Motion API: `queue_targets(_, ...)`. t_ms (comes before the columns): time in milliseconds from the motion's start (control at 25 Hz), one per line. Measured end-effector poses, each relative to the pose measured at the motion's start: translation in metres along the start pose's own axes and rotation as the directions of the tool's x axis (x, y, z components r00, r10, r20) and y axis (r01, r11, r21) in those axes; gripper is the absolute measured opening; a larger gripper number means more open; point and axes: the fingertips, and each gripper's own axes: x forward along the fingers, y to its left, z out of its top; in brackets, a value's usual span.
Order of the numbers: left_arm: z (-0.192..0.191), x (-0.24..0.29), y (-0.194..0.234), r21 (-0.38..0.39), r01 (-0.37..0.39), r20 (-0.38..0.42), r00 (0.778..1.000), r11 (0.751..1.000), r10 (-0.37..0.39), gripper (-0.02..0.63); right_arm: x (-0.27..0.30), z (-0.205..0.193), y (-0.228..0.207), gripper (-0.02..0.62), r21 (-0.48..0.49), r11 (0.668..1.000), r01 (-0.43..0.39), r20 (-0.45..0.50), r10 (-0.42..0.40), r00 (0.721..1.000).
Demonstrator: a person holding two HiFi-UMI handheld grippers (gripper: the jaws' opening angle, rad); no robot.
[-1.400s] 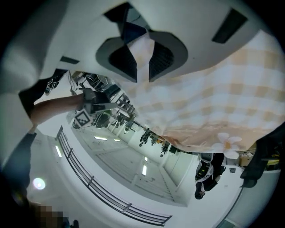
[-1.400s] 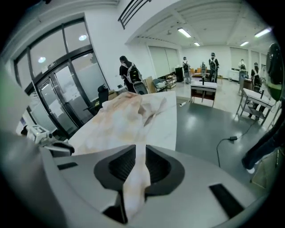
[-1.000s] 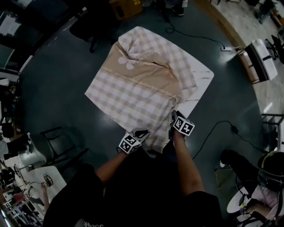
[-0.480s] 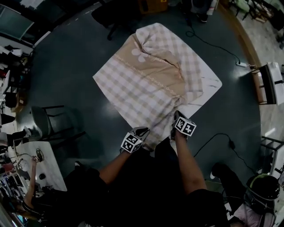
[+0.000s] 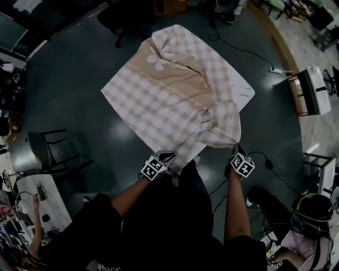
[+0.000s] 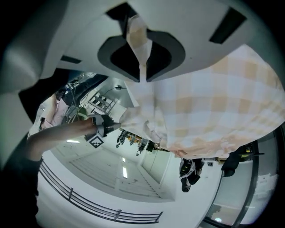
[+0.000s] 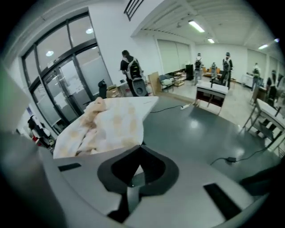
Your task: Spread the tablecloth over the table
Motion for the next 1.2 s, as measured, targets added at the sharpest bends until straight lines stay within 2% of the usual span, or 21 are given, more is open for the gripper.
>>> queue_targets(80, -0.004, 0.003, -0.010, 0.022, 0.031, 0.004, 1.000, 0.999, -0.031, 0.055, -0.011, 0.008, -0.037, 0.015, 0.012, 0.998, 0.064, 0.010, -0.064, 0.998)
queue_targets(200, -0.003, 0.008, -0.023, 0.057, 0.059, 0.006, 0.998, 0.997, -0.060, 0.057, -0.007, 0.018, -0.064, 0.015, -0.047, 0.995, 0.092, -0.001, -0.093, 0.996)
queue_targets(280, -0.006, 0.010, -0.028, 0.057, 0.049, -0.013, 0.999, 0.997, -0.048, 0.057, 0.000, 0.025, -0.080, 0.015, -0.065, 0.992, 0.107, -0.014, -0.108, 0.994)
queue_targets(400, -0.003, 0.014, -0.040, -0.011, -0.016, 0.005, 1.000, 1.000, 0.016, 0.057, 0.010, 0.048, -0.121, 0.015, -0.092, 0.987, 0.133, -0.042, -0.137, 0.990)
queue_targets(480, 0.006, 0.019, -0.044, -0.069, -0.082, 0.037, 0.996, 0.994, 0.084, 0.057, 0.030, 0.081, -0.146, 0.015, -0.141, 0.982, 0.124, -0.045, -0.132, 0.990)
queue_targets(600, 0.005, 0.027, -0.050, -0.119, -0.159, 0.013, 0.987, 0.980, 0.162, 0.057, 0.063, 0.127, -0.161, 0.015, -0.229, 0.971, 0.070, -0.045, -0.083, 0.996)
queue_targets(720, 0.010, 0.032, -0.061, -0.201, -0.188, 0.038, 0.979, 0.961, 0.199, 0.057, 0.070, 0.143, -0.154, 0.016, -0.295, 0.955, 0.006, -0.064, -0.026, 0.998)
queue_targets(840, 0.013, 0.039, -0.058, -0.249, -0.211, 0.074, 0.969, 0.945, 0.236, 0.057, 0.070, 0.130, -0.149, 0.019, -0.236, 0.972, 0.014, -0.046, -0.025, 0.999)
queue_targets(880, 0.012, 0.043, -0.053, -0.240, -0.229, 0.074, 0.965, 0.943, 0.253, 0.057, 0.068, 0.124, -0.150, 0.047, -0.194, 0.981, 0.032, -0.026, -0.037, 0.999)
queue_targets(920, 0.010, 0.046, -0.048, -0.223, -0.250, 0.070, 0.960, 0.942, 0.271, 0.058, 0.064, 0.119, -0.150, 0.115, -0.158, 0.986, 0.052, 0.001, -0.052, 0.999)
queue_targets(960, 0.008, 0.048, -0.044, -0.205, -0.269, 0.063, 0.956, 0.941, 0.287, 0.058, 0.057, 0.115, -0.149, 0.155, -0.136, 0.988, 0.070, 0.030, -0.066, 0.997)
queue_targets(1040, 0.011, 0.048, -0.040, -0.186, -0.295, 0.052, 0.950, 0.937, 0.309, 0.068, 0.038, 0.108, -0.134, 0.173, -0.134, 0.988, 0.082, 0.084, -0.071, 0.994)
queue_targets(1080, 0.011, 0.048, -0.039, -0.186, -0.299, 0.048, 0.949, 0.936, 0.313, 0.079, 0.030, 0.102, -0.119, 0.173, -0.151, 0.987, 0.058, 0.097, -0.044, 0.994)
queue_targets(1120, 0.011, 0.050, -0.039, -0.190, -0.298, 0.045, 0.949, 0.935, 0.312, 0.091, 0.023, 0.091, -0.096, 0.173, -0.174, 0.985, -0.006, 0.086, 0.021, 0.996)
queue_targets(1160, 0.012, 0.051, -0.039, -0.191, -0.295, 0.047, 0.950, 0.936, 0.309, 0.102, 0.019, 0.075, -0.064, 0.170, -0.198, 0.973, -0.115, 0.045, 0.127, 0.991)
queue_targets(1200, 0.014, 0.053, -0.040, -0.187, -0.292, 0.047, 0.951, 0.938, 0.305, 0.108, 0.017, 0.054, -0.027, 0.157, -0.217, 0.943, -0.252, -0.024, 0.253, 0.967)
